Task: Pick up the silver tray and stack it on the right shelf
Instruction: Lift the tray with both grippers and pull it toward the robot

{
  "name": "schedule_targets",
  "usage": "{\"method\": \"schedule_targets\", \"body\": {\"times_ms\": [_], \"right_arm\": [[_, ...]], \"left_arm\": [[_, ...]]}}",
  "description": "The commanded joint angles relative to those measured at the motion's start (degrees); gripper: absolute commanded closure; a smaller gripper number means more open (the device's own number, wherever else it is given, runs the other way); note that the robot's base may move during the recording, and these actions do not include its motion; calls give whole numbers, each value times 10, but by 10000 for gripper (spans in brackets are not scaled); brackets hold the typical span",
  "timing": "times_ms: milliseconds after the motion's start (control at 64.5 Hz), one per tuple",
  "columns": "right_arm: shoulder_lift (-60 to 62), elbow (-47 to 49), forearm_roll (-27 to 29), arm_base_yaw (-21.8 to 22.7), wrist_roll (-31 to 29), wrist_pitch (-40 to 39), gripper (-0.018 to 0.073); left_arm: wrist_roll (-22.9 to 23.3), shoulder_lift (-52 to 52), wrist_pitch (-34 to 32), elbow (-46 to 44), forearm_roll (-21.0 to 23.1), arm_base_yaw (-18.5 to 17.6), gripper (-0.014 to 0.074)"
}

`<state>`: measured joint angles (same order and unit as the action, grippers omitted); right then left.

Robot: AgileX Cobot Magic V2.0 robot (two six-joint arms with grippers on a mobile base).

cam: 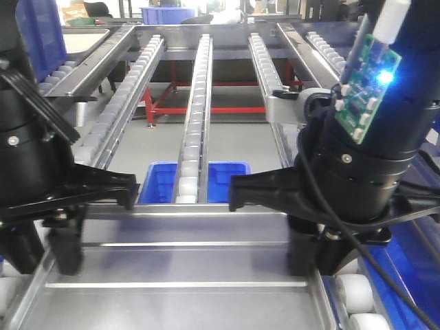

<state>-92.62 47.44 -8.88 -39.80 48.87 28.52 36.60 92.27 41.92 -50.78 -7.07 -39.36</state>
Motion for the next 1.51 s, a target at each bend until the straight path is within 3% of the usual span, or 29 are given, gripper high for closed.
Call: {"method": "schedule_targets", "body": {"times_ms": [0, 652, 962, 1226, 1489], "right_arm": [[16, 12, -8, 1, -5, -9, 501], [17, 14, -8, 1, -5, -6, 501], [58, 65, -8, 1, -4, 87, 501], [126, 72, 15, -1, 33, 148, 500], [171, 40, 14, -40, 75, 173, 500]], "left_arm": [[2, -17, -6, -11, 0, -4, 685], [2, -17, -2, -11, 2, -4, 687], [2, -75, 37, -28, 15, -4, 687], [3, -153, 89, -27, 24, -4, 687], [26, -208, 103, 20, 39, -8, 687]]}}
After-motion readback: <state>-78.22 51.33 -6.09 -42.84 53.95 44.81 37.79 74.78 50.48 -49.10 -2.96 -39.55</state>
